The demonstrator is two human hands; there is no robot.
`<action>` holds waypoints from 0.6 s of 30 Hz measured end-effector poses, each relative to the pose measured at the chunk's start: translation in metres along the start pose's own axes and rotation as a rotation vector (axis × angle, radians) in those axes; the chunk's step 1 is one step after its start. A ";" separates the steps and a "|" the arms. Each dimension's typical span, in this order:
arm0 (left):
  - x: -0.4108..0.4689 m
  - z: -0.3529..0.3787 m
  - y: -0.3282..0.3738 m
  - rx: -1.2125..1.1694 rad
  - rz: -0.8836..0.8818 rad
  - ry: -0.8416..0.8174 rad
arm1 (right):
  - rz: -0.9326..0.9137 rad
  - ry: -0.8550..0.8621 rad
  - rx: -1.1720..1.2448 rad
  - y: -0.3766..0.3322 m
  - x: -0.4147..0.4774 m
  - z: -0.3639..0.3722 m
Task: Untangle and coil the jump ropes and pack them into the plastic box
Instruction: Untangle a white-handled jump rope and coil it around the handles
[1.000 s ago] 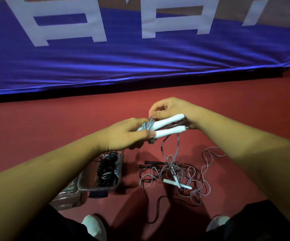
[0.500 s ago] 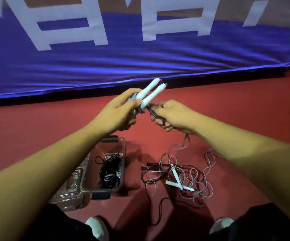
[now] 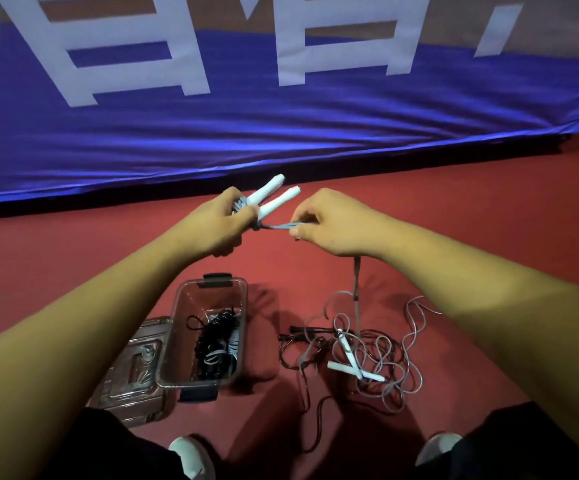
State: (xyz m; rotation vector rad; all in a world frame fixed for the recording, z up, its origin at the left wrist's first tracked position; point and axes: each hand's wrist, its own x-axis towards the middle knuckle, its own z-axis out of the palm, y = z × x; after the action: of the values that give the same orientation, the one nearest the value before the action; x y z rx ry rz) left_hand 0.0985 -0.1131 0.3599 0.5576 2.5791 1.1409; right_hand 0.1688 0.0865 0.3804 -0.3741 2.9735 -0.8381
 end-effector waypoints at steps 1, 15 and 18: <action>-0.001 0.000 -0.002 0.025 0.014 -0.045 | -0.009 0.010 -0.032 -0.002 0.000 0.000; -0.025 0.014 0.022 0.502 0.246 -0.318 | -0.159 0.070 -0.067 -0.003 0.004 0.008; -0.027 0.008 0.021 0.487 0.334 -0.263 | -0.126 0.037 0.135 0.000 0.005 -0.002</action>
State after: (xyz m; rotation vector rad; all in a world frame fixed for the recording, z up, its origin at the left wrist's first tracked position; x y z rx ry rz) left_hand 0.1304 -0.1065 0.3729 1.1933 2.5809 0.4569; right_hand 0.1640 0.0859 0.3820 -0.5495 2.9299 -1.0617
